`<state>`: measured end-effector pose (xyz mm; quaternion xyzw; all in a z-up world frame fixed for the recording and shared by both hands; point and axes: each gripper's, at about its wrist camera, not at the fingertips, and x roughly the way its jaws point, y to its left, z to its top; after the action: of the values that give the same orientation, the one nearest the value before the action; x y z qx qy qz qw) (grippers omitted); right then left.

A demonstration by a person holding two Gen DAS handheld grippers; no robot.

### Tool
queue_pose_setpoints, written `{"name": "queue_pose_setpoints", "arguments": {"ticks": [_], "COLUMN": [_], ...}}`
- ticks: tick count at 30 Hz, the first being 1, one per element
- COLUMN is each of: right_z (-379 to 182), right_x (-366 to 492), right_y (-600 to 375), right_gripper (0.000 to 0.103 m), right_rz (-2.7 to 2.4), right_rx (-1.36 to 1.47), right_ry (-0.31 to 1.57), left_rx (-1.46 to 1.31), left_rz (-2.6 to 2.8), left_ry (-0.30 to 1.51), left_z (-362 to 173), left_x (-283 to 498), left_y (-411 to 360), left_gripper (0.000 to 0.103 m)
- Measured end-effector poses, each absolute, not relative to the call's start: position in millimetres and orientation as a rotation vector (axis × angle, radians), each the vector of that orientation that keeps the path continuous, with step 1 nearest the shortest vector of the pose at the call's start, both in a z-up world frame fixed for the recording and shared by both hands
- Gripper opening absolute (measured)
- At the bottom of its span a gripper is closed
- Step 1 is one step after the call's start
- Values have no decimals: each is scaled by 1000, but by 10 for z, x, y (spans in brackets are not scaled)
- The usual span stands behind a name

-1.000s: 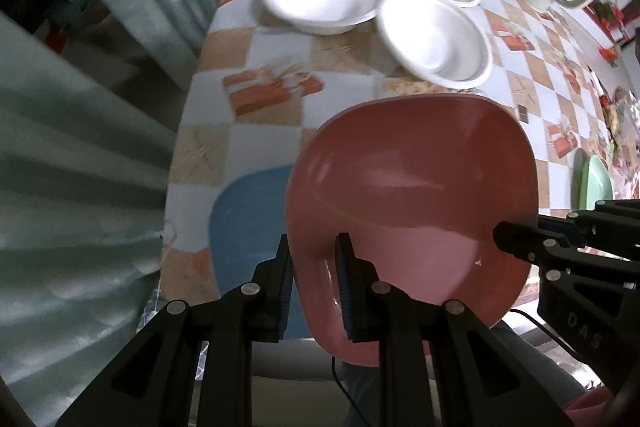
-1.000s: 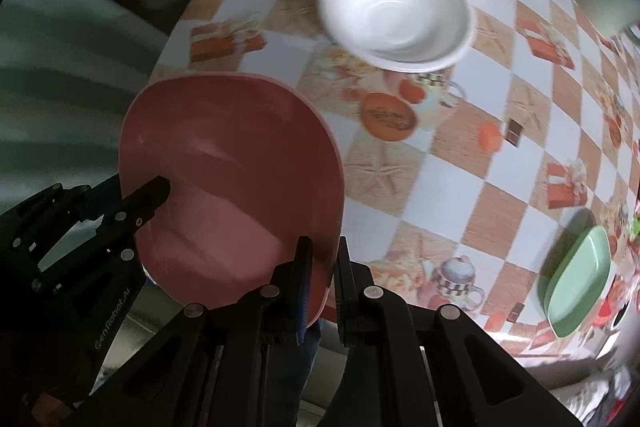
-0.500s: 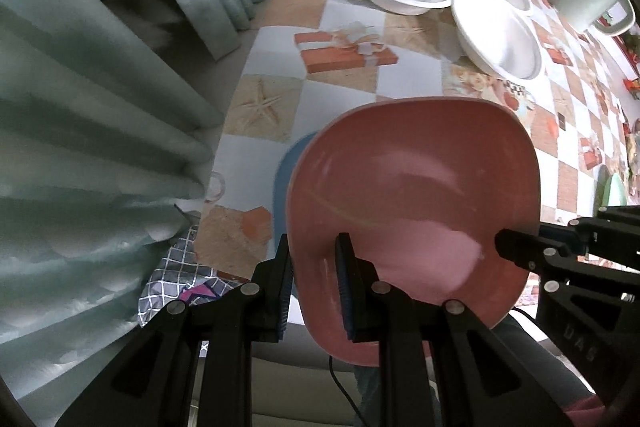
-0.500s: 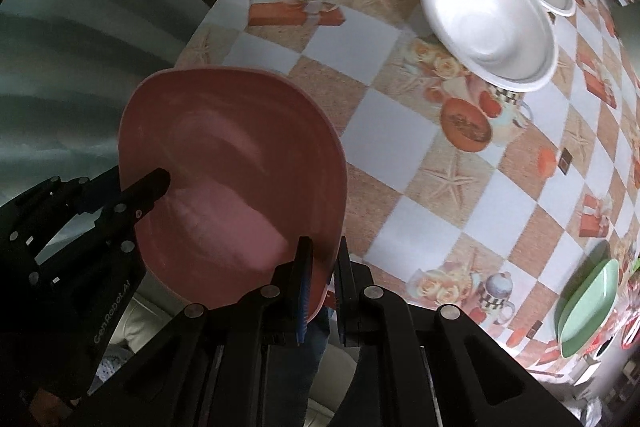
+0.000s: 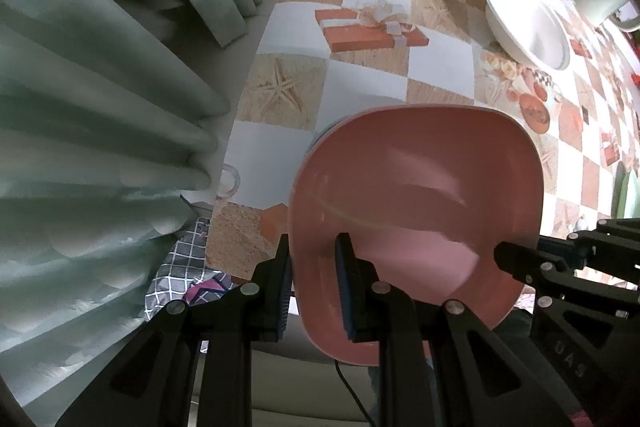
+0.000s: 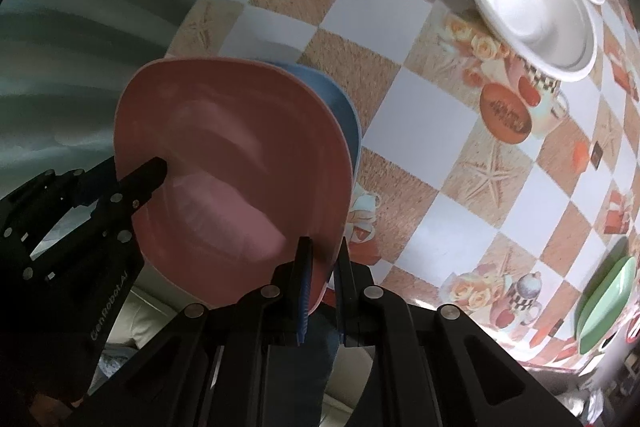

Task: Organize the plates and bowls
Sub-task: 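Lift the pink plate with both grippers and lower it onto the blue plate, then open both grippers to release the pink plate and pull back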

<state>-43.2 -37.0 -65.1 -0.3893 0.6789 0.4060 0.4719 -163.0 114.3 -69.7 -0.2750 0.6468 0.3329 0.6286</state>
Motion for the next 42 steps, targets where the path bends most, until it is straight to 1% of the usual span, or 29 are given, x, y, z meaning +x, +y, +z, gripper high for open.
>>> {"name": "queue_pose_setpoints", "arguments": {"ticks": [10, 23, 25, 26, 27, 28, 29, 33, 34, 35, 36, 37, 38, 39, 40, 41, 42], "right_z": [-895, -982, -984, -977, -980, -959, -941, -924, -917, -916, -914, -916, -952, -951, -945, -935, -923], "right_x": [-466, -347, -314, -310, -283, -307, -301, -213, -181, -153, -106, -71, 61, 135, 217, 304, 361], "right_y": [-244, -109, -124, -122, -121, -117, -109, -114, -124, -110, -123, -128, -170, -200, -237, -280, -309], "right_gripper": [12, 12, 12, 12, 12, 12, 12, 13, 16, 28, 47, 57, 73, 85, 91, 100, 100], "right_rz": [970, 953, 956, 963, 967, 966, 967, 959, 958, 942, 923, 894, 864, 857, 856, 853, 845], "right_rx": [-935, -931, -924, -919, -918, -925, -929, -922, -918, -920, -930, -946, -941, -914, -875, -837, -821], "right_ry": [1680, 1678, 1680, 1680, 1677, 1667, 1657, 1649, 1650, 1648, 1642, 1636, 1636, 1646, 1663, 1683, 1688], "left_rx": [-624, -617, -620, -625, -619, -604, -580, -559, -572, -582, -583, -583, -589, -601, -611, -630, -642], "left_rz": [771, 737, 739, 729, 721, 723, 731, 716, 705, 704, 711, 720, 727, 732, 735, 729, 723], "left_ry": [1489, 1476, 1471, 1460, 1453, 1447, 1437, 1435, 1436, 1434, 1434, 1435, 1433, 1427, 1432, 1438, 1436], "left_z": [-780, -846, -848, -835, -838, -815, -785, -760, -772, -775, -781, -782, -783, -781, -784, -795, -790], "left_x": [-1600, -1599, -1605, -1603, -1608, -1594, -1585, -1542, -1541, -1547, -1558, -1572, -1593, -1614, -1620, -1631, -1633], "left_y": [1217, 1199, 1202, 1199, 1187, 1180, 1160, 1118, 1123, 1124, 1128, 1133, 1142, 1159, 1174, 1187, 1198], "left_gripper": [22, 22, 26, 36, 54, 64, 79, 83, 84, 84, 84, 85, 87, 92, 95, 102, 103]}}
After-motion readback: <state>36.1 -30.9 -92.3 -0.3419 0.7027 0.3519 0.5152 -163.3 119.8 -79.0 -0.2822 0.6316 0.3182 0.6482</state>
